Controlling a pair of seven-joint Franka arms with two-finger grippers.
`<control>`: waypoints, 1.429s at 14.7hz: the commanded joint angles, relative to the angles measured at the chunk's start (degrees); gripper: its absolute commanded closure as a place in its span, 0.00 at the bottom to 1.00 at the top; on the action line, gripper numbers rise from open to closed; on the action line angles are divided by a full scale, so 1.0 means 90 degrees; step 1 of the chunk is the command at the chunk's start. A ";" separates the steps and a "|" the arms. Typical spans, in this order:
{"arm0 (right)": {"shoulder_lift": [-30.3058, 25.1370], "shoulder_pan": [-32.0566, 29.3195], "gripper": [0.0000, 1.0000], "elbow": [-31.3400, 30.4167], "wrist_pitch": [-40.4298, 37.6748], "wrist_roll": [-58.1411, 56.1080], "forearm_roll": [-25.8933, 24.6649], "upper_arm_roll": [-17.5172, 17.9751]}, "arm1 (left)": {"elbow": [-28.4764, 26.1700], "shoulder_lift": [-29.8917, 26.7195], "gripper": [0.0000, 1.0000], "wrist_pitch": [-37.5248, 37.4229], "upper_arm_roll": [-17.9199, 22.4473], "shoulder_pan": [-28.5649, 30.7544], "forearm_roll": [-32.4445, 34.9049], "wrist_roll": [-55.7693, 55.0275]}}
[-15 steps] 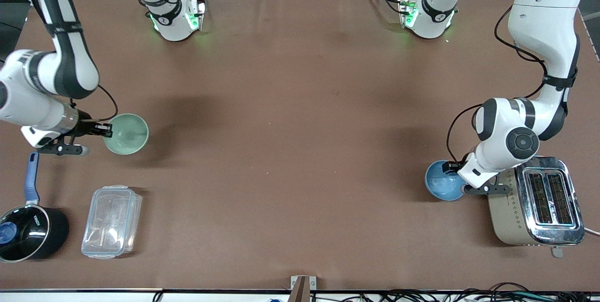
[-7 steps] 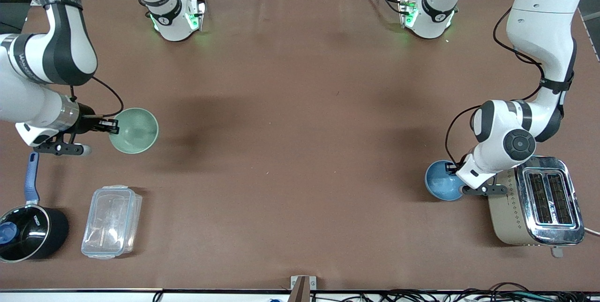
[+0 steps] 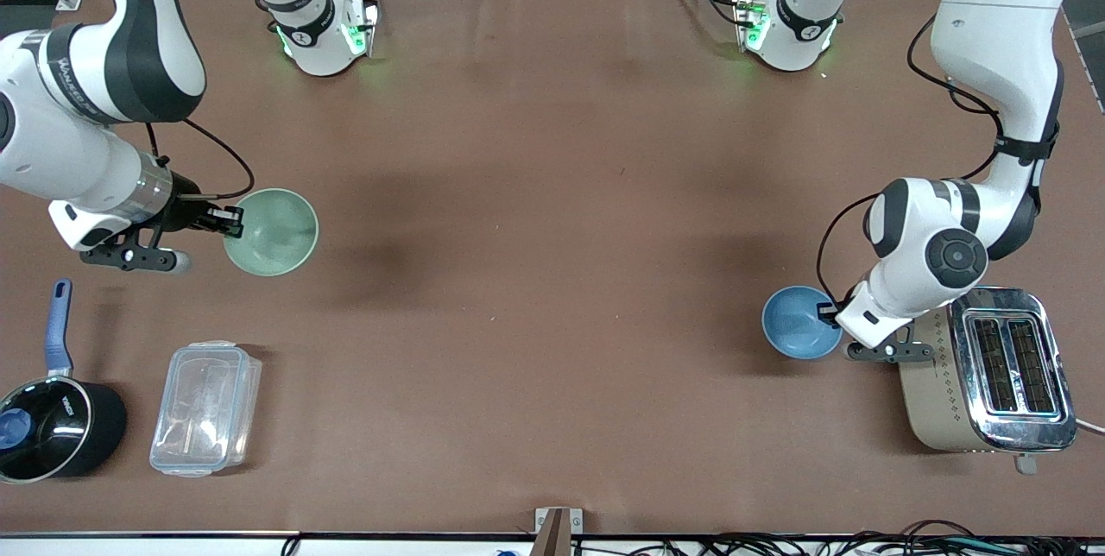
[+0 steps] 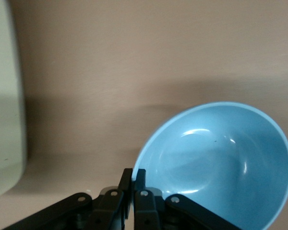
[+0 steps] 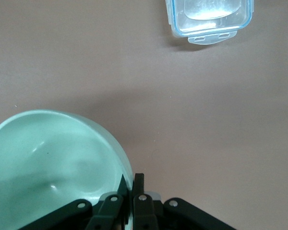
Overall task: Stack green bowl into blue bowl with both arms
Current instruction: 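Carry both bowls toward the table middle with both grippers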
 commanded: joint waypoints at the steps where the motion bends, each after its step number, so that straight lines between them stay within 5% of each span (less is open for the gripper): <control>1: -0.0069 -0.0003 1.00 0.0006 -0.0075 0.0080 0.0083 -0.0018 | 0.0047 -0.0537 1.00 -0.0675 -0.0456 -0.0227 0.0149 -0.0713; 5: -0.0069 0.0006 1.00 0.0006 -0.0075 0.0080 0.0092 -0.0018 | 0.0369 -0.0373 1.00 -0.0862 -0.1667 -0.0528 0.0148 -0.2820; 14: -0.0138 0.0874 1.00 -0.0053 -0.0027 0.0752 0.0522 -0.0018 | 0.2283 0.1618 1.00 -0.0794 -0.1631 -0.3164 0.0148 -0.6340; 18: -0.0108 0.1294 1.00 -0.0091 0.0168 0.1269 0.0532 -0.0018 | 0.2402 0.2000 0.97 -0.0364 -0.1552 -0.3557 0.0139 -0.6839; 19: -0.0108 0.1498 1.00 -0.0121 0.0227 0.1465 0.0532 -0.0018 | 0.2392 0.2020 0.90 -0.0364 -0.1552 -0.3615 0.0148 -0.6859; 20: -0.0099 0.1655 1.00 -0.0140 0.0363 0.1699 0.0532 -0.0028 | 0.2392 0.2011 0.63 -0.0364 -0.1552 -0.3616 0.0148 -0.6859; 21: -0.0079 0.1782 1.00 -0.0179 0.0480 0.1865 0.0532 -0.0019 | 0.2392 0.2001 0.18 -0.0364 -0.1542 -0.3616 0.0158 -0.6869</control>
